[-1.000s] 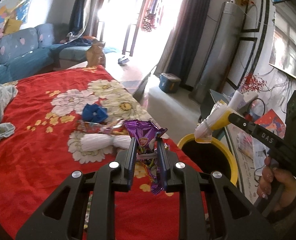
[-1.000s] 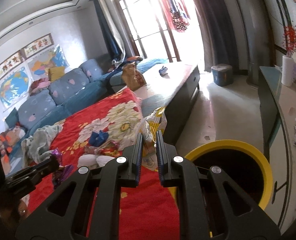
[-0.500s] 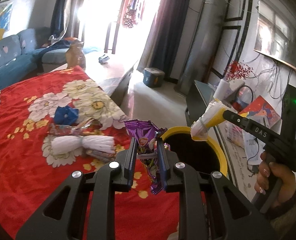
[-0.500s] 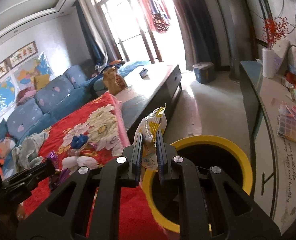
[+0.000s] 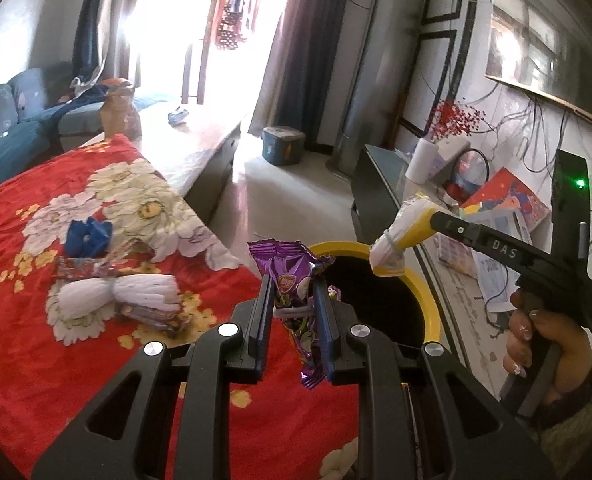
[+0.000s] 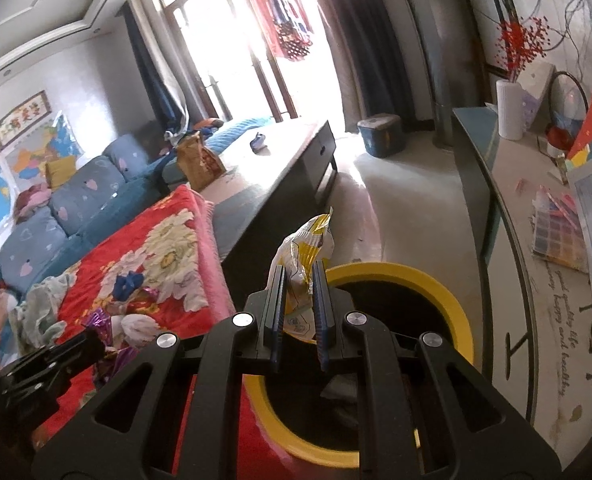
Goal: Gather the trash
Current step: 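Carry the purple wrapper and yellow-white wrapper with both tools over the bin, then open both tools over the bin to drop the wrappers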
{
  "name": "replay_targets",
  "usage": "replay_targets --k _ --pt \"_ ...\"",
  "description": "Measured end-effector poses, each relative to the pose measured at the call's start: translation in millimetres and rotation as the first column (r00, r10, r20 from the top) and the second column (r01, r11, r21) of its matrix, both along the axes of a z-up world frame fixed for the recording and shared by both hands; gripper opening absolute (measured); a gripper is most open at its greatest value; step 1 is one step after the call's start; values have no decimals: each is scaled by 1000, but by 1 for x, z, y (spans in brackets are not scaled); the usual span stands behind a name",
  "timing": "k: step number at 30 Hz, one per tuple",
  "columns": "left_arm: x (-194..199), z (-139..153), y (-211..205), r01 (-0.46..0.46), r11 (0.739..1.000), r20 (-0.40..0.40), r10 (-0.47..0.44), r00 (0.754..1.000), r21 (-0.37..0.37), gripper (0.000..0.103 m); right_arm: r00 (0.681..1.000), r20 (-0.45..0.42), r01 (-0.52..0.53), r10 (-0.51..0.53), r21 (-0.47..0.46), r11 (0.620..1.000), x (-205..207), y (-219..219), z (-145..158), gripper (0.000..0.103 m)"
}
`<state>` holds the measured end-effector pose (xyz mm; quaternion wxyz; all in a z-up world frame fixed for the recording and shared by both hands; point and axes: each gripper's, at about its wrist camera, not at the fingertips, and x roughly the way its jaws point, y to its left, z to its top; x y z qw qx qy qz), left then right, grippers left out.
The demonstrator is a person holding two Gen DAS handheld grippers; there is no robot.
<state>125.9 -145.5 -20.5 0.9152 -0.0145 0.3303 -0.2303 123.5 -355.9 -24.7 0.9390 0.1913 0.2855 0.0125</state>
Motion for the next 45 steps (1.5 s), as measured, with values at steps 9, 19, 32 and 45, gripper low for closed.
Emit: replay_targets --k 9,19,32,45 --pt "5 -14 -27 57 998 -19 -57 998 19 20 998 -50 26 -26 11 1000 2 -15 -19 9" --pt "13 -32 -54 90 994 -52 -87 995 59 20 994 -104 48 -45 21 999 5 -29 -36 9" --pt "24 -40 -79 138 987 -88 -131 987 87 21 988 -151 52 -39 83 995 4 -45 -55 15" --pt "26 -30 -60 74 995 -80 -68 994 68 85 991 -124 60 -48 95 994 -1 -44 -46 43"
